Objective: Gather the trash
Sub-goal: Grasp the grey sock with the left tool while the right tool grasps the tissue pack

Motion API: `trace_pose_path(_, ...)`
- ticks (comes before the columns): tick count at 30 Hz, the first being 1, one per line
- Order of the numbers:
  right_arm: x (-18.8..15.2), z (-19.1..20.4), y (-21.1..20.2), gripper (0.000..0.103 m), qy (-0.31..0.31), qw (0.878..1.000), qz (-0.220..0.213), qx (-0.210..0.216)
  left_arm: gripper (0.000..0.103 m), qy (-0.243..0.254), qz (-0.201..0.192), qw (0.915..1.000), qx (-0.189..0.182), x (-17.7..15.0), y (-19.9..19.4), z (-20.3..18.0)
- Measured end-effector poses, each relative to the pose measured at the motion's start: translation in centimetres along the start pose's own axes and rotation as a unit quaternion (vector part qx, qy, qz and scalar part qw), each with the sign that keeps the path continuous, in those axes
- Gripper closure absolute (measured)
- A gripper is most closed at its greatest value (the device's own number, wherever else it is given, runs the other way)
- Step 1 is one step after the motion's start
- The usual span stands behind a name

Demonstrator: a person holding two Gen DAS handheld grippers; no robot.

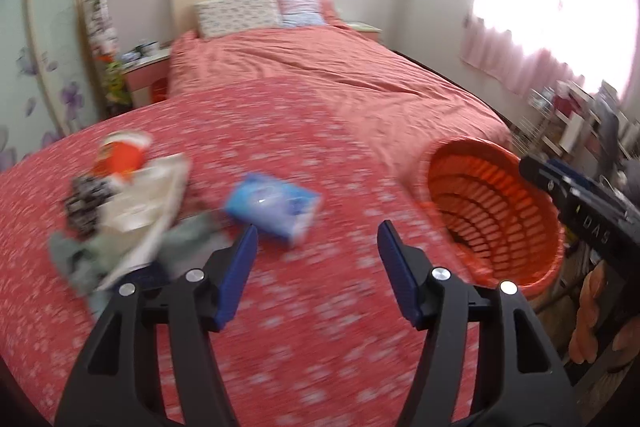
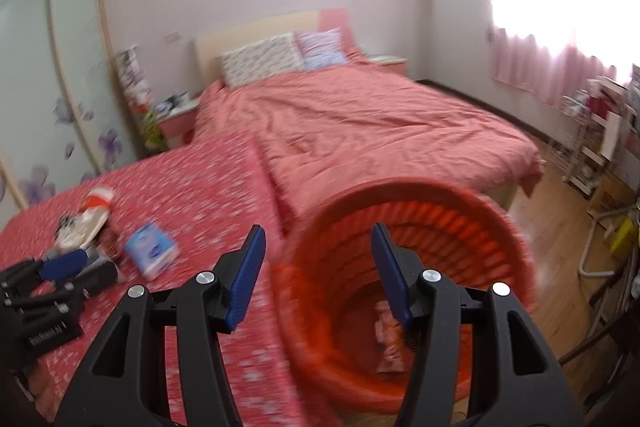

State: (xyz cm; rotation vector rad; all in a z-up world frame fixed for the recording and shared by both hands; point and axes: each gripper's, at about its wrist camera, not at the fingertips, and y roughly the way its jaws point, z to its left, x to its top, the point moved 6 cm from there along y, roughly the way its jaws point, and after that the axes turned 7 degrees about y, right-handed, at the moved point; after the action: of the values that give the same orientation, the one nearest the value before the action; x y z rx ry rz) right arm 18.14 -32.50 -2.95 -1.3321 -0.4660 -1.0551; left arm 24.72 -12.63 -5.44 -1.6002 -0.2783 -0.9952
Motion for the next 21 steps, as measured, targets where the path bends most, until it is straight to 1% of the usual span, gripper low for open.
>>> trace_pose_path(3,-1.3,3.3,1.2,0.047,-0.024,0.999,0.031,0.024,0.040,-0.025,-0.001,0.9991,0.034,-1.4,-1.5,4.4)
trace_pose_path(4,-1.9,4.8,1.9,0.046,-0.036,0.998,0.047,0.037,0.040,-0.031,-0.001,0.9986,0.042,-1.7,-1.8,5.4)
trace_pose_path(7,-3.4,8.0,3.6,0.044,-0.059,0.994,0.077,0.057,0.040,-0.056,0.003,0.9959,0.071,-3.3,-2.9,9.5)
trace_pose_path(11,-5.1,11.1,5.9,0.039,-0.079,0.987,0.115,0.077,0.040,-0.084,0.010,0.9917,0.098,-5.2,-3.6,13.9)
trace_pose_path(13,-5.6,12.2,7.0,0.036,-0.093,0.984,0.130,0.079,0.040,-0.093,0.014,0.9895,0.110,-6.2,-3.8,16.0)
trace_pose_path(17,-5.9,13.7,9.3,0.027,-0.110,0.980,0.152,0.071,0.040,-0.108,0.024,0.9857,0.127,-7.8,-3.8,18.8)
trace_pose_path(19,-6.0,14.3,10.4,0.024,-0.121,0.977,0.162,0.064,0.038,-0.116,0.029,0.9842,0.131,-8.2,-3.6,19.7)
trace_pose_path(21,-6.3,14.7,11.1,0.023,-0.129,0.975,0.170,0.064,0.037,-0.125,0.032,0.9828,0.132,-8.7,-3.5,20.8)
